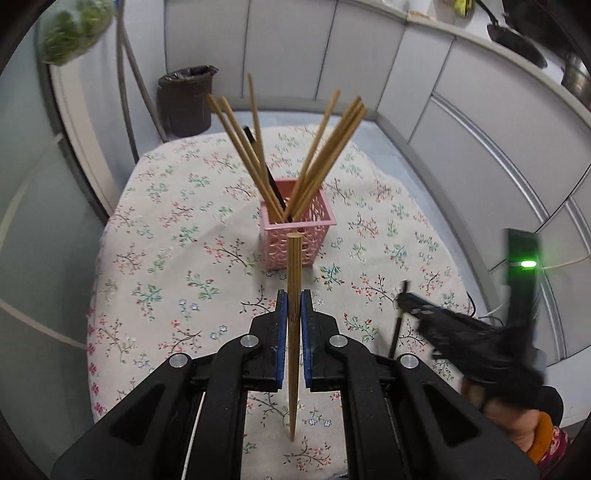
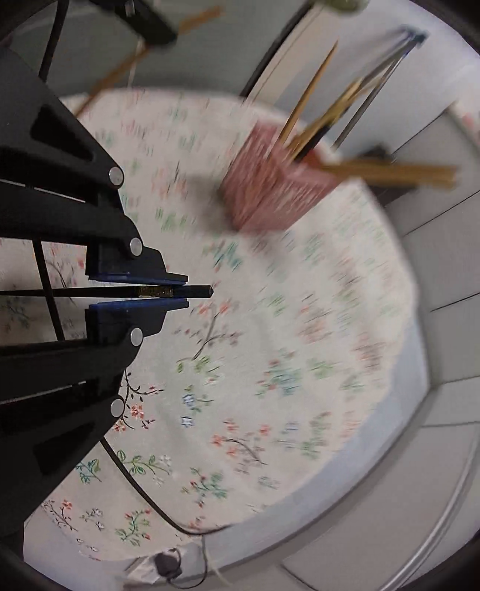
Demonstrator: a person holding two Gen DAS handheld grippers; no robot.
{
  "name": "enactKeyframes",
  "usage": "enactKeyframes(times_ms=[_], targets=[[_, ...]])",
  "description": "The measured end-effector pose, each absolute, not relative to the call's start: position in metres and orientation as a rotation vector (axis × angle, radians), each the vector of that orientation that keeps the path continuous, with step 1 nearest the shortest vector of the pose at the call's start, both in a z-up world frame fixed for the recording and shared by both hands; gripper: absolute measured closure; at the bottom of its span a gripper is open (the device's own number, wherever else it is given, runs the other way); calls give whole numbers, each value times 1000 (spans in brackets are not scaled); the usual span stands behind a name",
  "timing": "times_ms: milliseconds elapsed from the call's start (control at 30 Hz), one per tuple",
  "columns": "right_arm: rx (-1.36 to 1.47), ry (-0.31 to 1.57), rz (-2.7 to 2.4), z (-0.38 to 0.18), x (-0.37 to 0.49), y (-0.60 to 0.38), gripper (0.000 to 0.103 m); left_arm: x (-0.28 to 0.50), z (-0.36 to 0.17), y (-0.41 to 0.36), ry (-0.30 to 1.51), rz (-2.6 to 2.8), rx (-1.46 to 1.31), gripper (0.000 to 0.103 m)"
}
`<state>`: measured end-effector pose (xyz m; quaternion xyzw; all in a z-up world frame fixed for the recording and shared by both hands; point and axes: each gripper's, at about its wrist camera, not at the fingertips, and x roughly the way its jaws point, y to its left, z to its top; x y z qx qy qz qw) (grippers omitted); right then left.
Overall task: Organize utensils
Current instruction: 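Carry both held chopsticks upright toward the pink holder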
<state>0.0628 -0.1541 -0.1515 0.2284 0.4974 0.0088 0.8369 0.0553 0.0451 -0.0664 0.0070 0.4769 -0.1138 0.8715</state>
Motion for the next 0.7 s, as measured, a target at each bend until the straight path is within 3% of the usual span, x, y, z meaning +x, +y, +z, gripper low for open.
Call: enactKeyframes(times_ms=[367, 533, 700], targets=[[510, 770, 115, -24, 35, -186, 96, 27, 11, 55, 790, -226, -44, 96], [514, 624, 148, 49, 56, -200, 96, 45, 72, 47, 667, -234, -50, 96], [492, 540, 159, 78, 85, -199, 96, 80, 99, 40, 599, -217, -79, 96]])
